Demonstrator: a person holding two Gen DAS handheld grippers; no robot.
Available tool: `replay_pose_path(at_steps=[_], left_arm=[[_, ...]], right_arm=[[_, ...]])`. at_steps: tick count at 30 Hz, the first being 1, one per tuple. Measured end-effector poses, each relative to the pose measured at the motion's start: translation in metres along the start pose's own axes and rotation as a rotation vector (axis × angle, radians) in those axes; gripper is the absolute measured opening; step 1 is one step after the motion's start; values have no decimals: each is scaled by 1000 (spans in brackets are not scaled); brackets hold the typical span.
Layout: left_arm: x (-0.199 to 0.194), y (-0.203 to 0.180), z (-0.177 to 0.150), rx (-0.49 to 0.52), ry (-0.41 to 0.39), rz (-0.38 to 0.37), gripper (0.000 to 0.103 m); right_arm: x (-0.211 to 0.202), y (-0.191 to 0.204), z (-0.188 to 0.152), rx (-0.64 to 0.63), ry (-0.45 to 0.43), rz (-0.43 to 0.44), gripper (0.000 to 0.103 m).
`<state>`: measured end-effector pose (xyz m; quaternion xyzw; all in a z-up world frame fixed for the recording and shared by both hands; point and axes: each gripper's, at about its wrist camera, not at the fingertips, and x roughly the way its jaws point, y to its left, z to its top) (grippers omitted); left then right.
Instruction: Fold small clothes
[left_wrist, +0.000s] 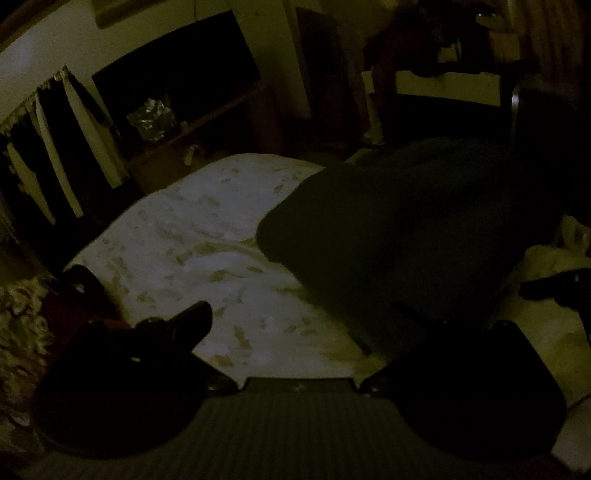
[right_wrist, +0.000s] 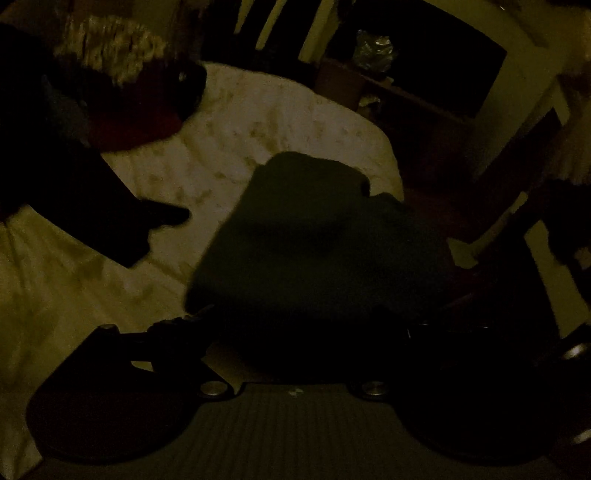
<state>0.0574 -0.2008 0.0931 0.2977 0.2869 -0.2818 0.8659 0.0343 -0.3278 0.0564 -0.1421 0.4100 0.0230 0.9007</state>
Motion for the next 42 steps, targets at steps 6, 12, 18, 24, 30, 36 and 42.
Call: replay_pose_path(at_steps=[6,12,18,24,30,36,42], left_arm=[[1,2,4,20,33,-11,103],[8,-7,2,67,56,-6,103],[16,-9,2,83,71,-15,103],[18,-8,1,83,81,-19,103],[20,-7,-1,78,93,-36,103],[21,-4,-3,57,92,-58,103],[19,-5,-5,63,62,-65,103]], right_arm=[[15,0,9,-111,89,-67,103],[19,-3,12,-113,110,-85,103],[22,-7,13,-104,120,-94,103],[23,-7,12,-103,117,-95,103],[23,-8,13,-109,122,-100,103],[23,-7,13,-121,123,-112,103],[24,-6,12,-120,126,-111,103]])
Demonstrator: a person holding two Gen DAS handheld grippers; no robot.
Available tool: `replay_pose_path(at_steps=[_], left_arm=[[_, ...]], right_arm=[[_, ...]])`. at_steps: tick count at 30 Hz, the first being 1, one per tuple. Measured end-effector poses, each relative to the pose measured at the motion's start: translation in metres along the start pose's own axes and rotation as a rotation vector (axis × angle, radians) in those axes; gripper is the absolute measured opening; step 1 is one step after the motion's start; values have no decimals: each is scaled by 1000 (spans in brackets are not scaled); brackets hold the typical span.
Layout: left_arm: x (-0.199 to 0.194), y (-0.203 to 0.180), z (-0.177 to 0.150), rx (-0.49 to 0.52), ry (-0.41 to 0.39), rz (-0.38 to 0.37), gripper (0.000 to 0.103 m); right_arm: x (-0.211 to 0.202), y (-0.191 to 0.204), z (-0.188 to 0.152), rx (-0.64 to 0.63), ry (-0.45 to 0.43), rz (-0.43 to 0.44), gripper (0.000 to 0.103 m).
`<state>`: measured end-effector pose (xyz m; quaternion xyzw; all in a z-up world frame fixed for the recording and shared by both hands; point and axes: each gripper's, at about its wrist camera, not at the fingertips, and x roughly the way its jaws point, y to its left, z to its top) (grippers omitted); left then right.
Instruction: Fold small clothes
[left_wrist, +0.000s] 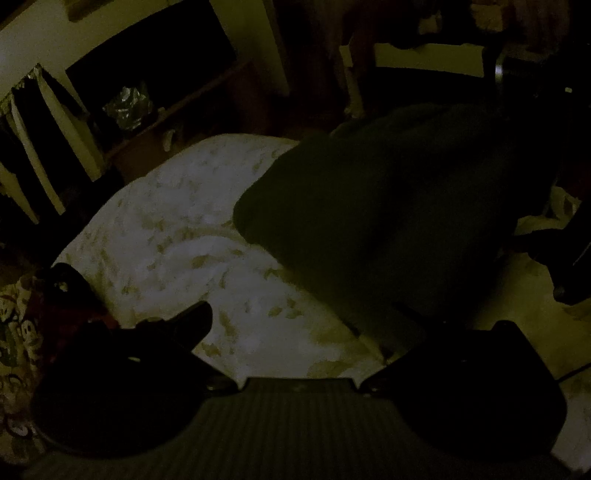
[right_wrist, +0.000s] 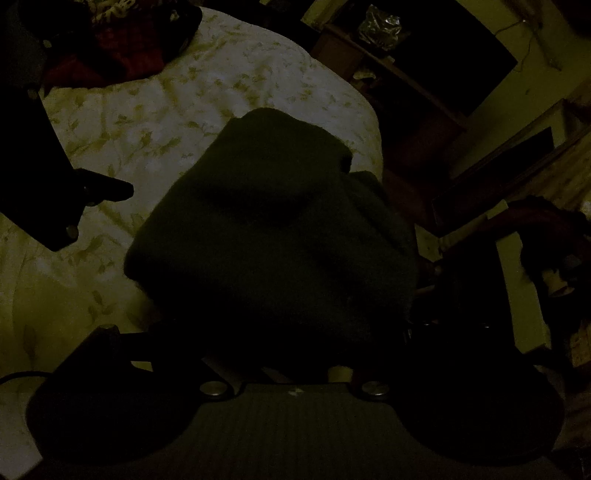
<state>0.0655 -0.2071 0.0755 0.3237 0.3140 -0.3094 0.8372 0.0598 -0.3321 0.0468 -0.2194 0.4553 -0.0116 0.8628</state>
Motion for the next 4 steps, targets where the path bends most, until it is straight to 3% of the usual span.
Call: replay_pose_path(at_steps=[4], left_arm=[[1,-2,-1,10,5,6,103]], right_arm=[[0,1,0,1,1,-1,103]])
